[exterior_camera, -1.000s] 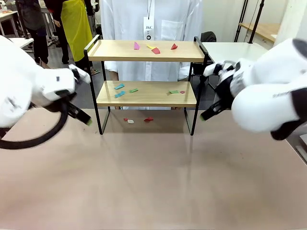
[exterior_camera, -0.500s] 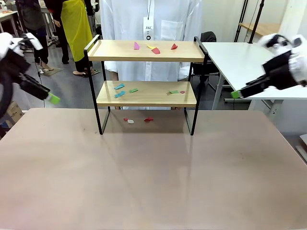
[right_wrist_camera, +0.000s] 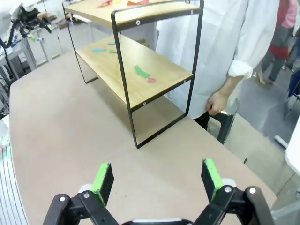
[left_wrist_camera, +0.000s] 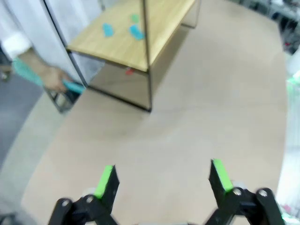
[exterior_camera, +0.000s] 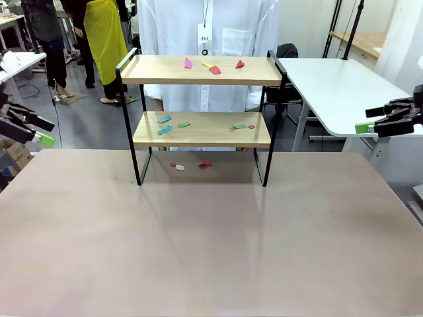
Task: Clean the shelf.
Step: Pick up the Duster handed by the human.
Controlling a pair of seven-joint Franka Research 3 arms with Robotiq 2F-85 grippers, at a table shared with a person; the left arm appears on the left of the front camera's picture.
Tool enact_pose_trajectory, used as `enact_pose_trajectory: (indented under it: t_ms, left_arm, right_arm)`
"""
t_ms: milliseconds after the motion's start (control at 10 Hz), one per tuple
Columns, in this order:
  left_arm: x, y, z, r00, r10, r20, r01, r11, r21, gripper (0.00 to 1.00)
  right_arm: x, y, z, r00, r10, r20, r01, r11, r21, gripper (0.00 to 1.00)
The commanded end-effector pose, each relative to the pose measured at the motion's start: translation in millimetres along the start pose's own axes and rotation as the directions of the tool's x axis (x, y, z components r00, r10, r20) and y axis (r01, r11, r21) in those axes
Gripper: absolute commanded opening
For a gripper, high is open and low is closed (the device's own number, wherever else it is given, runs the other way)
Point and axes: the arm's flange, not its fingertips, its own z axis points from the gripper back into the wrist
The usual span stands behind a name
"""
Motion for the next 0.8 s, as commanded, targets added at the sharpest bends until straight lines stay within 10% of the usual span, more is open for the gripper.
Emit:
enact_pose_trajectory:
  t_ms: [0,400,700]
  left_arm:
    - [9.0,-10.9,5.2,0.999,-0.034,0.042,0.036,0.998,-0.043,1.00]
    - [6.9,-8.1,-0.6,1.000,-0.003,-0.002,0.003,1.000,-0.025,1.00]
    - [-24.1,50.7,3.2,0.992,0.044,0.122,-0.028,0.992,-0.127,1.00]
  right_arm:
    - [0.4,0.7,-0.2,1.000,-0.006,-0.023,0.005,1.000,-0.007,1.00]
    - [-1.6,-0.1,-0.2,1.000,0.000,-0.016,0.000,1.000,-0.003,1.00]
    - [-34.5,-77.0,-8.6,0.999,-0.035,0.025,0.032,0.996,0.079,1.00]
